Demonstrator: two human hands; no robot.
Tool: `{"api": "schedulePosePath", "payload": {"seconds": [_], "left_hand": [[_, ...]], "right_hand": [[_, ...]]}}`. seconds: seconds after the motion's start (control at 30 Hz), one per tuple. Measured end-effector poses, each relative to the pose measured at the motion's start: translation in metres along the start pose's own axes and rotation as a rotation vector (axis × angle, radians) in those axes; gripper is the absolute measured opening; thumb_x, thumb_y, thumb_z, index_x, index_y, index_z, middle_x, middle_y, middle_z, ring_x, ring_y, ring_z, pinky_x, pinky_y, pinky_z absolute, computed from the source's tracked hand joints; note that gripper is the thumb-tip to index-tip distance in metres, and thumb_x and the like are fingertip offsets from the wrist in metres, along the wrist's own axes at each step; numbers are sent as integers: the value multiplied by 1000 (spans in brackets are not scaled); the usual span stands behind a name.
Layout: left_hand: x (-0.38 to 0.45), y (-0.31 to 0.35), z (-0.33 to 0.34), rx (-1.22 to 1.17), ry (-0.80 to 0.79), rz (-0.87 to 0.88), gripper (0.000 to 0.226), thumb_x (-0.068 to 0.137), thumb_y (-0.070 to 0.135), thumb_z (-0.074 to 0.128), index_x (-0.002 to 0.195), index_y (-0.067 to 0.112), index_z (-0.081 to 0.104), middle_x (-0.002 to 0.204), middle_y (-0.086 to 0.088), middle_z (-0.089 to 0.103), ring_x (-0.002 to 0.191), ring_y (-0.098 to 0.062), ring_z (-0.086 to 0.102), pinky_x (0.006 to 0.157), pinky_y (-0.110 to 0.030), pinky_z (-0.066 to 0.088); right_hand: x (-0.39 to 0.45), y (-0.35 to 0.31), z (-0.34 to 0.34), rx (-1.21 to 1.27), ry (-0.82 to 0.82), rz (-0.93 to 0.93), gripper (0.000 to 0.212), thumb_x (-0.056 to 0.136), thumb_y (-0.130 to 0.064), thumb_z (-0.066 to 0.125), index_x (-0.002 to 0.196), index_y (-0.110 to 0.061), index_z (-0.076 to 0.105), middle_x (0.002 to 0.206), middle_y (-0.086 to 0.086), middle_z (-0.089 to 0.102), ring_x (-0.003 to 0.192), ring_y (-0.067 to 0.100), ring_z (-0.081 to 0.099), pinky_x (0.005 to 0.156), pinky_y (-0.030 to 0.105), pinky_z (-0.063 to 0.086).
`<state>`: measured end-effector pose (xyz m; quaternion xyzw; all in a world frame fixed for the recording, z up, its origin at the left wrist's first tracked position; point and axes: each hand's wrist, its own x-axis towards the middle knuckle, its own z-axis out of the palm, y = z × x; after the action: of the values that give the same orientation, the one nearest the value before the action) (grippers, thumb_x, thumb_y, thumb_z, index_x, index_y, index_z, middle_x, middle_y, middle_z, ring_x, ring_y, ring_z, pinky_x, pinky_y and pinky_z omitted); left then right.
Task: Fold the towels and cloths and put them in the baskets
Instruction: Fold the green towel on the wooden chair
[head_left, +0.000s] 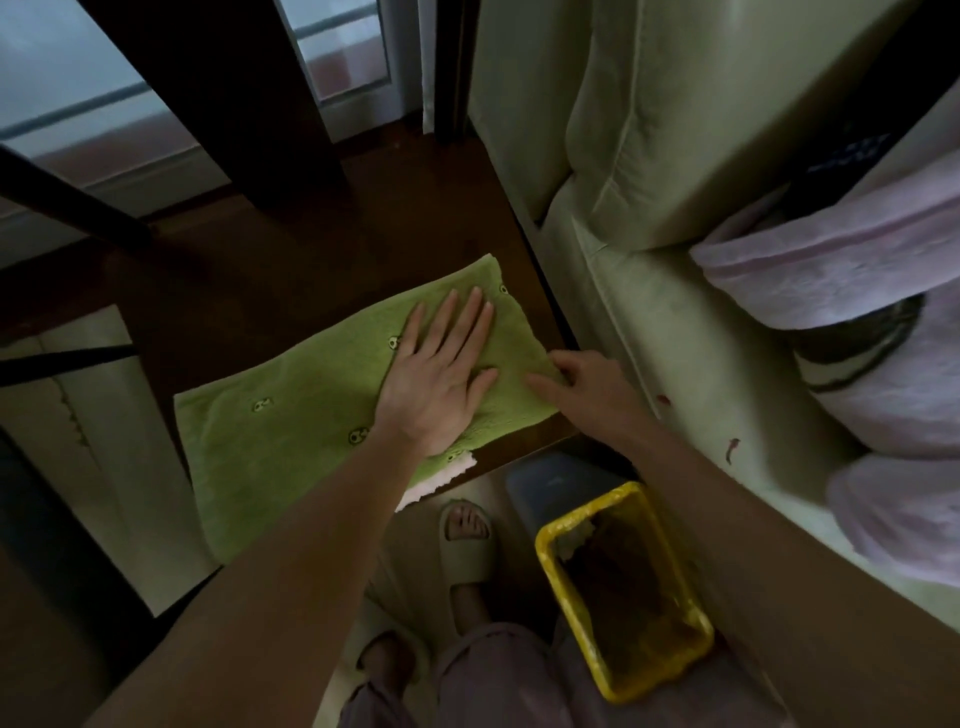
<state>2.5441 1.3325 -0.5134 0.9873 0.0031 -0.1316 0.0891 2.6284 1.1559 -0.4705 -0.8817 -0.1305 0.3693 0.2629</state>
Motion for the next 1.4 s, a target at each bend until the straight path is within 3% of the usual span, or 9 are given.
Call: {"api": "schedulePosePath", "payload": {"seconds": [0.17, 0.33, 0.43, 0.63, 0.77, 0.9, 1.0, 1.2, 1.4], "left_hand": [[-1, 0, 1, 19, -7, 21, 70, 97, 56, 2, 153, 14, -1, 161, -4, -2, 148, -22, -5, 119, -48, 5], [-3, -1, -2, 32, 8, 40, 71, 98, 54, 4, 152, 8, 0, 160, -9, -2, 148, -23, -5, 120, -47, 6], [-7, 0, -3, 28, 53, 25, 67, 101, 47, 13, 151, 3, 11, 159, -14, 5, 148, -24, 2, 120, -47, 7], [-49, -35, -8, -14, 15, -157, 61, 100, 49, 17, 152, 18, 15, 159, -6, 15, 147, -24, 8, 119, -50, 6], [-93, -65, -26, -226, 107, -512, 60, 100, 48, 20, 152, 20, 9, 160, -6, 4, 148, -22, 0, 120, -46, 0], [-157, -87, -32, -691, 406, -1089, 45, 99, 44, 32, 134, 18, 42, 134, -8, 46, 123, -24, 46, 104, -46, 39], [-202, -89, -24, -1154, 380, -1293, 27, 98, 45, 40, 94, 23, 53, 99, -4, 60, 95, -25, 61, 84, -50, 52], [-234, -81, -13, -1345, 265, -1052, 28, 97, 40, 48, 83, 22, 65, 77, 2, 65, 73, -11, 61, 64, -28, 48], [-228, -102, 9, -623, -23, -824, 33, 95, 49, 45, 88, 22, 62, 78, 6, 57, 86, -15, 53, 91, -37, 36]], "right_hand": [[-5, 6, 5, -18, 152, 111, 33, 80, -43, 71, 67, -17, 54, 62, -3, 54, 64, 15, 54, 64, 32, 42], [14, -15, 18, -318, 671, -139, 31, 95, -27, 49, 121, -11, 56, 118, 12, 59, 113, 30, 52, 95, 41, 39], [38, -15, 34, -498, 392, -495, 50, 100, -26, 33, 148, -12, 30, 156, 11, 26, 145, 26, 20, 116, 43, 21], [53, 1, 42, -658, 245, -238, 61, 100, -44, 13, 152, -23, -11, 161, 2, -5, 147, 16, -9, 121, 43, 2], [29, -47, 51, -725, 344, -243, 65, 99, -46, 15, 153, -10, 8, 160, 14, 0, 148, 27, -1, 120, 47, 8], [-1, -108, 110, -686, 127, -655, 57, 99, -40, 24, 151, -17, 14, 159, 9, 6, 148, 26, 4, 120, 45, 10], [-8, -124, 152, -732, 35, -672, 58, 100, -45, 21, 151, -18, 11, 159, 7, 8, 148, 24, 4, 120, 46, 10], [-5, -124, 176, -822, 104, -642, 61, 100, -47, 14, 153, -17, 12, 160, 8, 9, 148, 23, 5, 119, 44, 4], [-4, -120, 181, -845, 105, -674, 64, 99, -46, 17, 153, -12, 10, 160, 10, 8, 148, 23, 5, 119, 45, 7]]}}
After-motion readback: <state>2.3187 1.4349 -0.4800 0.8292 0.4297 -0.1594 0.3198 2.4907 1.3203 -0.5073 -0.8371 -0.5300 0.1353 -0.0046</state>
